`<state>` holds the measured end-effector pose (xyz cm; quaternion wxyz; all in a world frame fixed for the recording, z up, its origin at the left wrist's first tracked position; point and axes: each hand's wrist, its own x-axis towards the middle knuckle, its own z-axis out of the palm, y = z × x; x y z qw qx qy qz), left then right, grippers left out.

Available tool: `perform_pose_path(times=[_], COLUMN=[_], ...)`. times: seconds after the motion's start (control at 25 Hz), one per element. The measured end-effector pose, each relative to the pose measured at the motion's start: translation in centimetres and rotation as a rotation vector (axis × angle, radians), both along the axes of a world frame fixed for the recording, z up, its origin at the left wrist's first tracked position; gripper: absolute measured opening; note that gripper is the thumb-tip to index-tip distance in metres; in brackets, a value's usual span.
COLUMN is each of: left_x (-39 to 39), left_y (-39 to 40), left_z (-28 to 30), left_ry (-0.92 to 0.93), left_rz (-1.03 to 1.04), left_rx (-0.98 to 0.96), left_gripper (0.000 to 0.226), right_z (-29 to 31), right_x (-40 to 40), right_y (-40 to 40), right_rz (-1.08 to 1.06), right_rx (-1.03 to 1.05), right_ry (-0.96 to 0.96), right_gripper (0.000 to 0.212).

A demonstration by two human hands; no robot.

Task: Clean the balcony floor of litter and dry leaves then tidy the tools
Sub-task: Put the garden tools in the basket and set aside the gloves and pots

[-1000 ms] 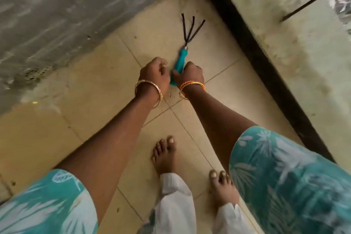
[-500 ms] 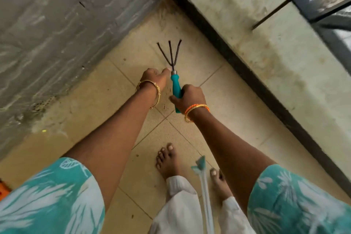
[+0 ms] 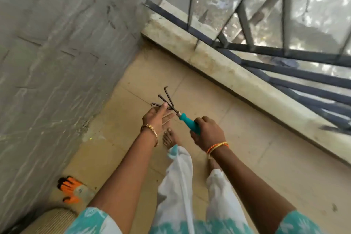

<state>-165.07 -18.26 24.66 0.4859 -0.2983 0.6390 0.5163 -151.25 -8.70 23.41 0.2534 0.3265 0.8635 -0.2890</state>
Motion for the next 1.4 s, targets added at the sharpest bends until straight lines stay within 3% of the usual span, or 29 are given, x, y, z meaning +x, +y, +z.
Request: perform_pose_path(times=[0.4,0.6,0.76,1.04,1.4], left_x=[17.4,30.8,43.3,60.2,80.5], left_y=[4.9,6.1,4.4,4.4,14.4], left_z=[13.1,16.4,19.3,21.0,23.2], left_ry=[0.084,0.199,0.117,0.01,-0.024], left_rz=[-0.345,-0.535,-0.526,-0.734,-1.267], left_rx=[0.07,0.098,0.142,0.046,0.094], left_gripper=[0.02,0.025,0.019,0.008,0.015], right_z=[11.8,15.9,19.4,23.0,24.4], right_x=[21.5,35.8,48.1,63.6,81.0], right_y=[0.7,-3.0,-7.2,-12.5,-8.1], right_rz=[-0.387,-0.603,-0.767,-1.121,-1.451], right_rx=[0.136,0.193,0.175,0.158,0.183], right_ry=[-0.078,-0.069,-0.068,-0.118,-0.17], right_gripper=[0.036,0.035,0.036,0.036,0.034])
